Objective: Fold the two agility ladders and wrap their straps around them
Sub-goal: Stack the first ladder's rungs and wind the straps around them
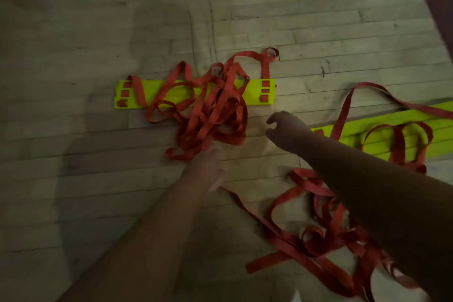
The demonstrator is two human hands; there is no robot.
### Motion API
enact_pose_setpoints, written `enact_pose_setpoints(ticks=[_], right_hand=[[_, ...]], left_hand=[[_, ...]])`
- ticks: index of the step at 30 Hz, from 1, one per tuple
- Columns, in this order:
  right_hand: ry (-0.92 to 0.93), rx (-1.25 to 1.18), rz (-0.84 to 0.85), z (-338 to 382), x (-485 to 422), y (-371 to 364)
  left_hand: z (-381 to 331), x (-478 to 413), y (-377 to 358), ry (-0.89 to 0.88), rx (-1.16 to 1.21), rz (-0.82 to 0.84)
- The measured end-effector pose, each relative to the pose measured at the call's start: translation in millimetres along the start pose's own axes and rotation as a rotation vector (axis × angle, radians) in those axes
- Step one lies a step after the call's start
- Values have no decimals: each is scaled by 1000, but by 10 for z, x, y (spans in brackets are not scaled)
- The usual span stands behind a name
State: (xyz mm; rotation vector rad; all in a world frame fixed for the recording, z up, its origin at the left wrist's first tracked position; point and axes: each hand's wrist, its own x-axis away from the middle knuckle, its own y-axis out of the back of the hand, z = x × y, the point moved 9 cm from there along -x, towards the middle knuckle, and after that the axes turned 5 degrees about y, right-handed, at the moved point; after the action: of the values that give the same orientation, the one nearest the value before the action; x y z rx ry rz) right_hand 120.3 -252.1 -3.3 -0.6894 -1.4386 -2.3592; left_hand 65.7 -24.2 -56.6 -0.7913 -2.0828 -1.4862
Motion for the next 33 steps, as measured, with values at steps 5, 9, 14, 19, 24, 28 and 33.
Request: enact_pose_setpoints(ticks=[5,9,14,19,24,28,33], right_hand=[[101,144,-7,190,-426,-18],[122,225,-27,249,-686,-27],[96,302,-16,247,-729,-51],[69,354,-56,241,-386,-146],[55,344,-71,186,165,-383],[58,310,-47,174,542,-588],[6,289,-19,182,679,-756]], left_hand=[[180,-15,-349,38,-148,118],[118,-20,-366,26,-205,111],[161,-120,-416,32,-197,278],[164,-244,-454,26,-284,322],[124,-163,-312,35,-188,227],[79,53,-356,14,-195,180],[99,212,-438,18,-128,0]])
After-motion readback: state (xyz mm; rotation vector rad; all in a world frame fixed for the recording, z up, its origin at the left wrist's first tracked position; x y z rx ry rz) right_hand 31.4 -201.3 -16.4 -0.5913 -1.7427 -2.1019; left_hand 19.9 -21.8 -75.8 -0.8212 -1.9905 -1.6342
